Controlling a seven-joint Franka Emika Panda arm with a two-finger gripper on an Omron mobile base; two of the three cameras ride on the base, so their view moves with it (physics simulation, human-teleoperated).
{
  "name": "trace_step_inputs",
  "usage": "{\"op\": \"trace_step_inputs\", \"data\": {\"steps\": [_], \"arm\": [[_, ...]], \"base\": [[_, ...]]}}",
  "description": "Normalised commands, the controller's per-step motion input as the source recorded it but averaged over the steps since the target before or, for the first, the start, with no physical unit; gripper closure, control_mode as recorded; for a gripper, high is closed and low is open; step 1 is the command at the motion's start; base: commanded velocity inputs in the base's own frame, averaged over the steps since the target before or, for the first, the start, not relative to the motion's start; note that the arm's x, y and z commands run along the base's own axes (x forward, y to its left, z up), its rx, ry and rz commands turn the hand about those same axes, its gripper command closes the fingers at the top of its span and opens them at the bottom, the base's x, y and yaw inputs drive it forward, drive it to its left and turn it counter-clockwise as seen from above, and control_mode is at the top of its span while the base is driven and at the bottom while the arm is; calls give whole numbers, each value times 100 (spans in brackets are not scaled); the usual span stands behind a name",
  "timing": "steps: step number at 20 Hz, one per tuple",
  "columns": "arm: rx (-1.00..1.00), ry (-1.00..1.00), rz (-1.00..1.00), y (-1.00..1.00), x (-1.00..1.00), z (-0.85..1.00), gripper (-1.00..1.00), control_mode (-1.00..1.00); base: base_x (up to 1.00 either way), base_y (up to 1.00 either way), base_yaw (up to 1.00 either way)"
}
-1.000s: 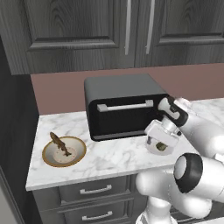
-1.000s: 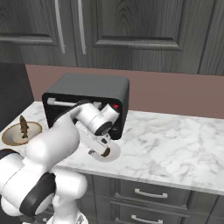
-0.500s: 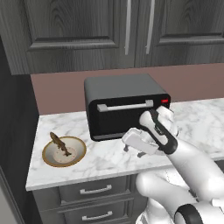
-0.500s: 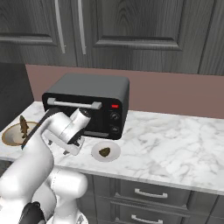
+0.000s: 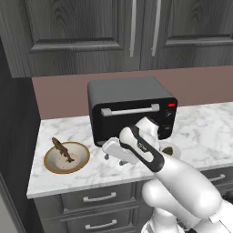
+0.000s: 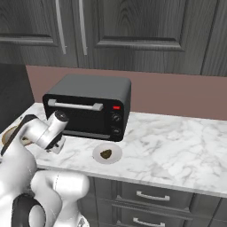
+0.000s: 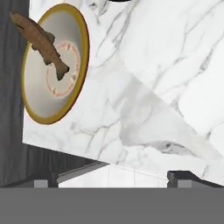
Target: Remove the kiwi from the bowl and place it on the small plate. Then place the bowl with only the fish in the microwave, close the door, and press the start button to microwave the fish.
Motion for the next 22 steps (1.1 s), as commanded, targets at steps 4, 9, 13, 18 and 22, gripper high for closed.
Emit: {"op": "trace_step_inputs", "data": {"steps": [4,9,13,18,22], "arm": [[3,0,2,34,31,-10,-100,-100],[0,0,-3,77,38,5,-100,-100],[3,0,-2,25,33,-1,-100,-100],[6,0,0,20,49,-21,-100,-100],[6,1,0,20,42,-29,-100,-100]], "base": [[0,0,0],[0,0,0],[0,0,0],[0,0,0],[0,0,0]]}}
